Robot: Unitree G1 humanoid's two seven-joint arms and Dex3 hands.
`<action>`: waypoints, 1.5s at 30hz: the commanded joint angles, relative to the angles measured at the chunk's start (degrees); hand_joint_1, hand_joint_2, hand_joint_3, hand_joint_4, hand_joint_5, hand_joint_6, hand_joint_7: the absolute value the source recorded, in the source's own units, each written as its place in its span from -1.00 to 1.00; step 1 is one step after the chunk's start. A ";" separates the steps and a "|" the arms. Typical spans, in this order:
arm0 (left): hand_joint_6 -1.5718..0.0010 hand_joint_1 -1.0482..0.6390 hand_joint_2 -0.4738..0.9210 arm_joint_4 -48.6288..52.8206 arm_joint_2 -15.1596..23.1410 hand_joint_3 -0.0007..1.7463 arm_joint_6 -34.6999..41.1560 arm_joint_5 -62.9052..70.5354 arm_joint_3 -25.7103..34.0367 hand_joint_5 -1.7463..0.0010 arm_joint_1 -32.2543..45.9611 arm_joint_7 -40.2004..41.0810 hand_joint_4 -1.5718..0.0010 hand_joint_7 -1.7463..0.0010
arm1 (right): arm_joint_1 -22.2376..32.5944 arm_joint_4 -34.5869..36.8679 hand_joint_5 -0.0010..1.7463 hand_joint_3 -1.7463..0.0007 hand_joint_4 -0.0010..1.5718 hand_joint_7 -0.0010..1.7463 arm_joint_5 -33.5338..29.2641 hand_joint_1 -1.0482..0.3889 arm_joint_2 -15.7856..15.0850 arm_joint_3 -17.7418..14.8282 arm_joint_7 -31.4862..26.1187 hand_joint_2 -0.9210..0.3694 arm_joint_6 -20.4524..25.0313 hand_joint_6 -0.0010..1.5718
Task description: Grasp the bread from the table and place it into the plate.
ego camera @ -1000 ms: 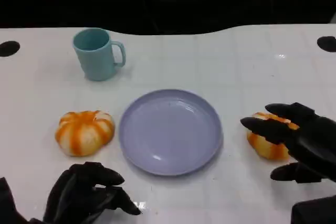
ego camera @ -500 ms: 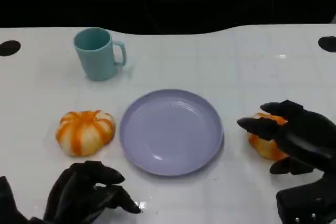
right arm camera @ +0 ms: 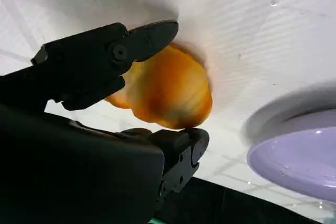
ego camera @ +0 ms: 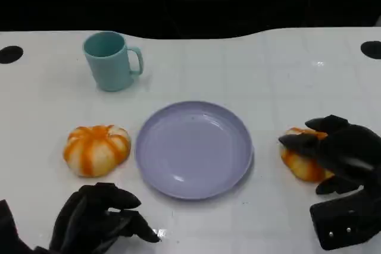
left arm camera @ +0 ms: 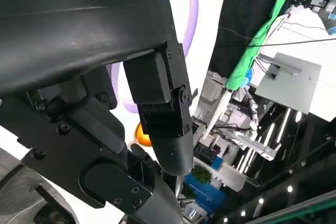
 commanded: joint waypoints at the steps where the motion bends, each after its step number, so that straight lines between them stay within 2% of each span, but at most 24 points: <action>1: -1.00 -0.88 0.57 -1.04 0.74 -1.00 0.12 -0.08 0.37 0.52 0.78 0.30 -1.00 0.82 | -2.28 3.28 -0.76 1.00 -0.86 -1.00 1.12 -0.17 -0.65 1.01 -0.38 -0.84 -0.12 -0.70; 6: -1.00 -0.88 0.58 -0.81 0.61 -0.99 -0.32 0.10 0.29 0.52 0.62 0.20 -1.00 0.82 | -4.41 8.10 -0.76 1.00 -0.79 -0.98 2.04 -0.12 -0.20 2.35 -1.99 -0.84 -1.93 -0.64; 11: -1.00 -0.89 0.58 -0.96 0.56 -0.99 -0.54 0.24 0.21 0.52 0.66 0.28 -1.00 0.82 | -6.84 12.64 -0.80 1.00 -0.65 -0.98 1.53 0.06 0.12 4.53 -4.42 -0.83 -3.76 -0.54; 16: -1.00 -0.90 0.59 -1.24 0.54 -0.99 -0.84 0.49 0.02 0.51 0.87 0.46 -1.00 0.82 | -8.72 15.97 -0.82 0.99 -0.55 -0.96 1.20 0.15 0.57 6.45 -6.44 -0.84 -4.50 -0.44; 22: -1.00 -0.89 0.59 -1.48 0.54 -0.99 -0.63 0.50 -0.06 0.51 0.99 0.77 -1.00 0.82 | -10.06 19.48 -0.81 0.97 -0.29 -0.93 1.19 0.13 1.30 7.79 -12.40 -0.94 -5.72 -0.20; 25: -1.00 -0.90 0.59 -1.34 0.50 -0.99 -0.89 0.56 -0.07 0.51 0.91 0.76 -1.00 0.82 | -10.40 21.06 -0.71 0.93 -0.06 -0.89 1.01 0.14 1.52 8.10 -17.80 -0.99 -6.97 0.04; 27: -1.00 -0.90 0.59 -1.38 0.50 -0.99 -0.88 0.55 -0.09 0.51 0.93 0.79 -1.00 0.82 | -10.69 22.59 -0.60 0.93 0.19 -0.86 0.64 0.11 1.70 8.50 -23.34 -0.99 -8.60 0.27; 28: -1.00 -0.90 0.59 -1.40 0.49 -0.99 -0.86 0.51 -0.09 0.51 0.94 0.79 -1.00 0.82 | -10.87 23.45 -0.34 0.94 0.20 -0.88 0.49 0.11 1.85 8.70 -26.11 -0.99 -9.32 0.38; 30: -1.00 -0.90 0.59 -1.41 0.46 -1.00 -0.95 0.48 -0.10 0.51 0.95 0.75 -1.00 0.81 | -11.28 24.63 0.53 0.90 0.04 -0.91 0.19 0.10 2.06 9.17 -29.17 -1.00 -9.73 0.55; 31: -1.00 -0.89 0.59 -1.40 0.45 -1.00 -0.90 0.43 -0.10 0.51 0.92 0.75 -1.00 0.82 | -11.50 24.98 0.81 0.86 0.02 -0.90 0.01 0.10 2.09 9.43 -30.06 -1.00 -9.80 0.62; 32: -1.00 -0.89 0.59 -1.44 0.44 -1.00 -0.86 0.42 -0.10 0.52 0.93 0.78 -1.00 0.82 | -11.66 25.20 0.90 0.78 0.07 -0.49 -0.21 0.11 2.09 9.62 -31.27 -0.99 -10.05 0.47; 33: -1.00 -0.89 0.59 -1.48 0.42 -1.00 -0.83 0.41 -0.11 0.52 0.93 0.81 -1.00 0.82 | -11.79 25.44 0.96 0.65 0.08 0.38 -0.37 0.13 2.11 9.76 -32.20 -0.96 -10.28 0.08; 34: -1.00 -0.89 0.59 -1.53 0.41 -1.00 -0.73 0.36 -0.10 0.52 0.94 0.86 -1.00 0.82 | -11.91 25.62 0.98 0.61 0.09 0.68 -0.70 0.14 2.11 10.01 -33.63 -0.95 -10.43 -0.07; 35: -1.00 -0.89 0.59 -1.59 0.41 -1.00 -0.72 0.39 -0.11 0.52 0.96 0.90 -1.00 0.82 | -12.03 25.74 0.99 0.47 0.08 0.84 -1.13 0.15 2.10 10.34 -35.32 -0.84 -10.58 -0.13; 36: -1.00 -0.89 0.59 -1.65 0.41 -1.00 -0.70 0.41 -0.12 0.52 0.97 0.96 -1.00 0.82 | -12.15 25.91 1.00 0.29 0.06 0.93 -1.31 0.16 2.11 10.61 -36.68 -0.69 -10.80 -0.19; 37: -1.00 -0.89 0.59 -1.58 0.41 -1.00 -0.69 0.34 -0.10 0.52 0.93 0.86 -1.00 0.82 | -12.24 26.13 1.00 0.23 0.05 0.97 -1.15 0.17 2.16 10.69 -37.59 -0.63 -11.22 -0.21; 45: -1.00 -0.88 0.60 -1.59 0.33 -1.00 -0.87 0.55 -0.25 0.52 0.95 0.94 -1.00 0.82 | -12.41 27.21 1.00 -0.01 0.08 1.00 1.15 0.22 2.57 9.58 -41.83 -0.39 -15.39 -0.22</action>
